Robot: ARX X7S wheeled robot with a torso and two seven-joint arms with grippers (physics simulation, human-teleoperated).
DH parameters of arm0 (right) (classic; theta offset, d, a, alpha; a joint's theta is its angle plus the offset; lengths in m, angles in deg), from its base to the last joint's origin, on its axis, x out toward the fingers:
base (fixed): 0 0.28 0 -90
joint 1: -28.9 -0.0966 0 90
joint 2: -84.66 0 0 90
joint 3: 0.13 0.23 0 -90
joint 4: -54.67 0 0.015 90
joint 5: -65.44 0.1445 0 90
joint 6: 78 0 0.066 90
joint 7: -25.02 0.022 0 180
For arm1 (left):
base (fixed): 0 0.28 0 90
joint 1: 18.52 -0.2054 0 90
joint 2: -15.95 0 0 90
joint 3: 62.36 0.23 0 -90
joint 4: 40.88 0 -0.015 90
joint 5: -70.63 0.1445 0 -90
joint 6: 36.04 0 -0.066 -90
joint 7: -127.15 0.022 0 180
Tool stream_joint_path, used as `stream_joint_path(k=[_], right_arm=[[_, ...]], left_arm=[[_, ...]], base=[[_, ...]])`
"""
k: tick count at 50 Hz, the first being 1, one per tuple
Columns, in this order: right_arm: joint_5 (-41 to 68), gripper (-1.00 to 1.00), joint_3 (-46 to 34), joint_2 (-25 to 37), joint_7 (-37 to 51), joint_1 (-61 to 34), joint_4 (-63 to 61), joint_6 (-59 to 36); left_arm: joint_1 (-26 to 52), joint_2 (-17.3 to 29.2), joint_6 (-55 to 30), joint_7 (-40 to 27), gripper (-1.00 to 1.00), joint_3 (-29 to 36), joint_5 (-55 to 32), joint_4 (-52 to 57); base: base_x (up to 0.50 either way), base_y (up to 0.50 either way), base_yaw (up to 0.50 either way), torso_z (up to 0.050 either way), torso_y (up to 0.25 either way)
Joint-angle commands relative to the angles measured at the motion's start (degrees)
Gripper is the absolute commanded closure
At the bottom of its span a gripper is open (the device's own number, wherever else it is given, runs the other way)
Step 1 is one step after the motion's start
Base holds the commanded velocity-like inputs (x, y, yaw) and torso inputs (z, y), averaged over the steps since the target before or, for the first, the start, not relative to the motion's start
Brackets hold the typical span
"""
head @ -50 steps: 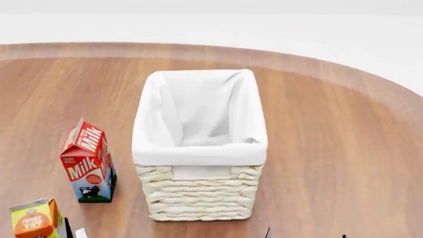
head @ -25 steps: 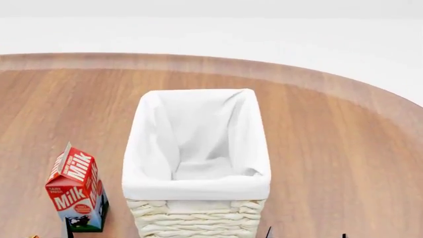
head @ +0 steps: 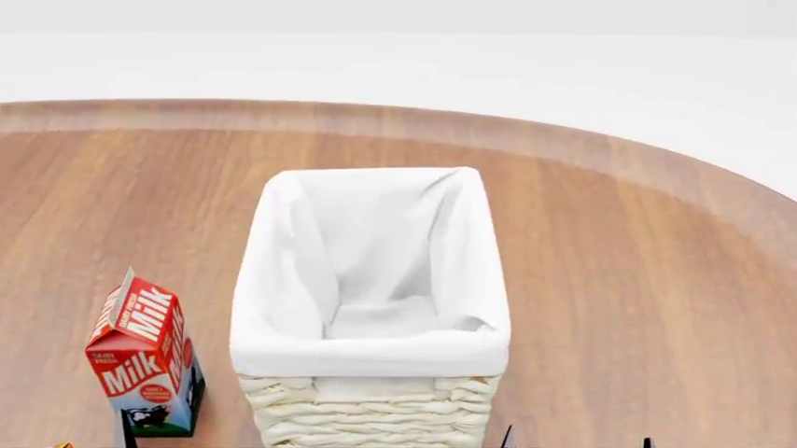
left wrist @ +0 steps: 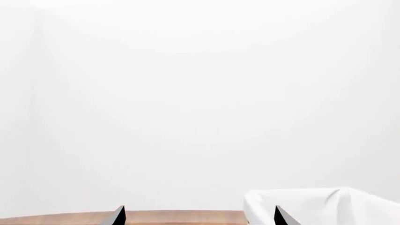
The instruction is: Pick up the alphabet soup, and put it in the basket.
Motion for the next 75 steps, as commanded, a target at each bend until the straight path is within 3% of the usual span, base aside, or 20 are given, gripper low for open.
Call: stream_joint_path(k=[1,6,19,25,30,43,49,75], right_arm=[[5.0,-1.0,-0.68,2.8,-2.35,0.04,-1.56,-2.07],[13.06,-1.0,-1.03,7.98,-6.69,0.35,-4.12,-4.62],[18.66,-1.0,-1.52,15.61,-9.84,2.88,-10.46,-10.21],[19.18,-1.0,-6.53,21.93,-18.89,2.87,-10.98,-13.04],[26.11,-1.0,-9.72,25.39,-27.57,0.85,-9.22,-16.04],[33.73,-1.0,-11.67,24.12,-40.46,-6.27,0.32,-15.77],[30.65,-1.0,-14.16,24.64,-46.24,-7.45,2.35,-14.23],[30.4,-1.0,-23.05,28.21,-65.07,-7.53,-0.09,-13.43]], left_arm=[[0.12,0.23,-0.24,-0.25,-1.0,0.12,-0.18,0.05],[0.3,0.19,-0.4,-0.43,-1.0,0.2,-0.12,-0.18],[0.69,0.33,-0.84,-0.74,-1.0,0.32,-0.28,-0.36],[0.89,0.5,-1.82,-0.88,-1.0,0.3,-0.3,-0.28],[0.73,0.6,-1.6,-1.06,-1.0,0.31,-0.34,-0.08],[0.43,1.21,-2.12,-0.16,-1.0,1.19,-1.9,0.87],[0.44,1.34,-2.31,-0.22,-1.0,1.3,-1.94,0.91],[1.09,1.46,-3.03,-0.54,-1.0,2.01,-1.7,0.33]], base=[[0.0,0.0,0.0,0.0,0.0],[0.0,0.0,0.0,0.0,0.0],[0.0,0.0,0.0,0.0,0.0],[0.0,0.0,0.0,0.0,0.0],[0.0,0.0,0.0,0.0,0.0],[0.0,0.0,0.0,0.0,0.0],[0.0,0.0,0.0,0.0,0.0],[0.0,0.0,0.0,0.0,0.0]])
